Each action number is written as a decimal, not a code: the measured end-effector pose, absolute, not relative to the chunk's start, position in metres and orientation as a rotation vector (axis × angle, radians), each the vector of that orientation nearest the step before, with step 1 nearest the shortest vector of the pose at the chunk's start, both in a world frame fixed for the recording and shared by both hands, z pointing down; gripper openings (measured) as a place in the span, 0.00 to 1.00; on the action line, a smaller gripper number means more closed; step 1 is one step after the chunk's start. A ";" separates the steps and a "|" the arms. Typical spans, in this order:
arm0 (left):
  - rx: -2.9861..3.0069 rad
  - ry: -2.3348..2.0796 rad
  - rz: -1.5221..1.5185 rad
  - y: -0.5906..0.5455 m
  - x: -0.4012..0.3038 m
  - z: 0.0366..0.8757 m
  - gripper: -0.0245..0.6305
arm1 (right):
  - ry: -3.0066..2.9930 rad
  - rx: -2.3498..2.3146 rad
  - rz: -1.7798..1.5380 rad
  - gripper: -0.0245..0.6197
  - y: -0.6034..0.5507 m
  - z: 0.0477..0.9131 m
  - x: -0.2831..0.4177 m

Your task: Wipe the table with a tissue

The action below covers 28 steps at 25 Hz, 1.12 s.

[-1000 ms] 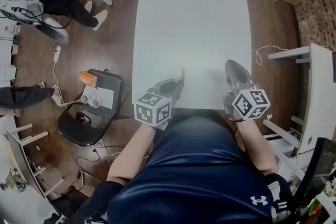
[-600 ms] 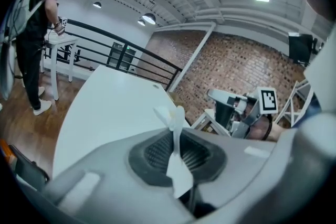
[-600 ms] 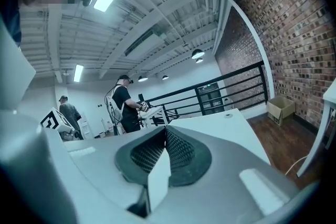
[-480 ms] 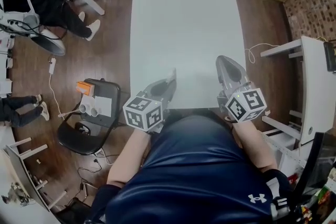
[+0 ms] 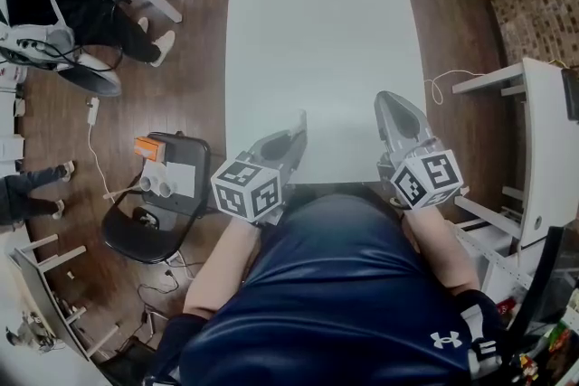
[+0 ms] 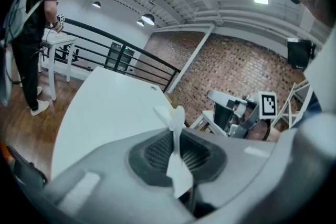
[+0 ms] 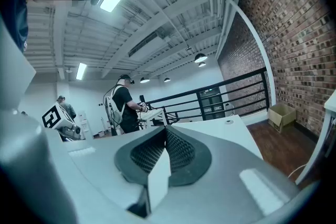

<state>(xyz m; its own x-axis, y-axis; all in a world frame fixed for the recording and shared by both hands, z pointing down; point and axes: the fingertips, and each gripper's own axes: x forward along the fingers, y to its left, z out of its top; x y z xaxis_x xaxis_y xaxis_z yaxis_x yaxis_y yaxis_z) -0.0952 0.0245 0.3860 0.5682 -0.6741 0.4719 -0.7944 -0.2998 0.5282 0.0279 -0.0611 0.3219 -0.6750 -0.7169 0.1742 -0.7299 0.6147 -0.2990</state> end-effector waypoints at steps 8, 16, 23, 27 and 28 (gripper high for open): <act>2.051 -1.167 0.213 0.023 -0.094 0.386 0.06 | -2.789 1.243 0.540 0.05 -0.061 0.320 0.029; 2.040 -1.178 0.212 0.027 -0.095 0.390 0.06 | -2.787 1.251 0.549 0.05 -0.058 0.321 0.034; 2.035 -1.189 0.204 0.029 -0.097 0.389 0.06 | -2.781 1.254 0.563 0.05 -0.055 0.324 0.036; 2.035 -1.191 0.202 0.031 -0.098 0.388 0.06 | -2.777 1.257 0.564 0.05 -0.053 0.324 0.036; 2.034 -1.190 0.202 0.031 -0.098 0.388 0.06 | -2.775 1.256 0.565 0.05 -0.053 0.325 0.036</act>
